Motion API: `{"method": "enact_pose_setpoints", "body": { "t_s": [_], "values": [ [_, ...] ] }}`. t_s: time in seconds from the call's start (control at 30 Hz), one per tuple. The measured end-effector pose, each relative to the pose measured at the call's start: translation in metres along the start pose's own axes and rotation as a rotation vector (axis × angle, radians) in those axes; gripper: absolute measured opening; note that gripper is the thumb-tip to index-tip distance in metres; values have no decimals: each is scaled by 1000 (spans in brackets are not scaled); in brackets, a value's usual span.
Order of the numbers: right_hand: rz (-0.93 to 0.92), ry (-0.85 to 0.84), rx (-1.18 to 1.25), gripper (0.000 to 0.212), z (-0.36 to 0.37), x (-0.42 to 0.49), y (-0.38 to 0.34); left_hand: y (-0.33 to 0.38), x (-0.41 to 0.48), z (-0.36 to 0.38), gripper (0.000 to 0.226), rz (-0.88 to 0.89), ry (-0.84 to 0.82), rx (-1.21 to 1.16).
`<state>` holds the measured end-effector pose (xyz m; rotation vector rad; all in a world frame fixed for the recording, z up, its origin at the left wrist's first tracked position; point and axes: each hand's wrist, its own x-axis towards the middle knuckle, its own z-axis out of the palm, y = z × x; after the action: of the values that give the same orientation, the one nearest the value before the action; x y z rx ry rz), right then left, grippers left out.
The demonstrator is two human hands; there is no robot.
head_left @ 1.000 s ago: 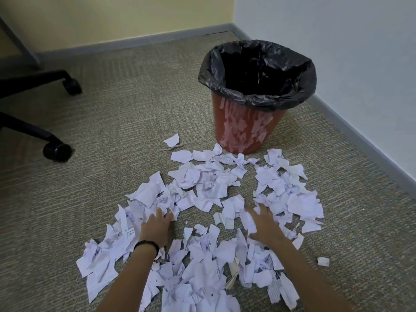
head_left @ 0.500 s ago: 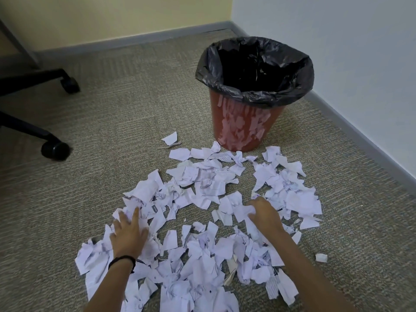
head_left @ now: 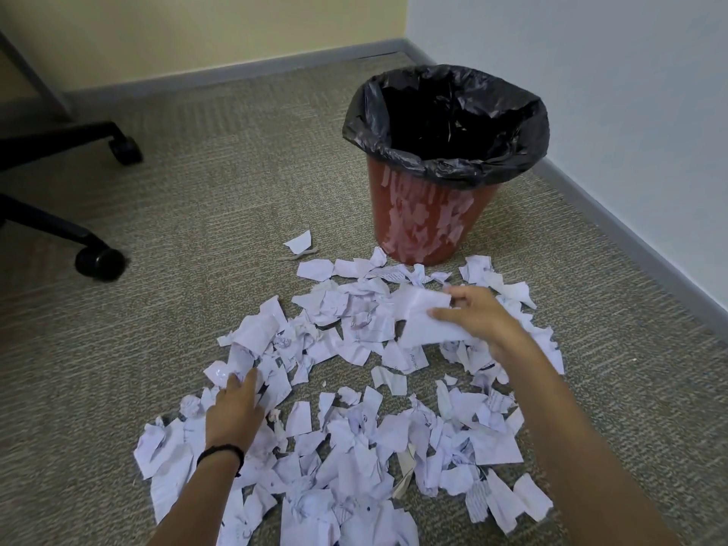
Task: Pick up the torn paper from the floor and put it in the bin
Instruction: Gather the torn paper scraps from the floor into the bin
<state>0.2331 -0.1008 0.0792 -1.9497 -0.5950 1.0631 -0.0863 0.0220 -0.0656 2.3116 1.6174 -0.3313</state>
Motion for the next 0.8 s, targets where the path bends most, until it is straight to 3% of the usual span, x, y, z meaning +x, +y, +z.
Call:
{"method": "enact_pose_setpoints", "body": {
  "t_s": [0.27, 0.47, 0.53, 0.63, 0.73, 0.8],
  "values": [
    [-147, 4, 529, 9, -35, -8, -97, -2, 5, 2, 48, -7, 49, -34],
    [-160, 171, 1216, 5, -53, 25, -156, -1, 6, 0, 44, 12, 62, -48],
    [-188, 174, 1161, 24, -53, 26, -160, -1, 6, -2, 41, 17, 65, -50],
    [-346, 245, 772, 56, -45, 19, -143, -1, 4, -5, 36, 34, 82, -85],
    [-463, 362, 555, 39, -18, 5, -108, 3, 1, -8, 35, 40, 89, -82],
    [-395, 263, 401, 22, 10, -2, -80, 8, 1, -8, 34, 28, 41, -73]
  ]
}}
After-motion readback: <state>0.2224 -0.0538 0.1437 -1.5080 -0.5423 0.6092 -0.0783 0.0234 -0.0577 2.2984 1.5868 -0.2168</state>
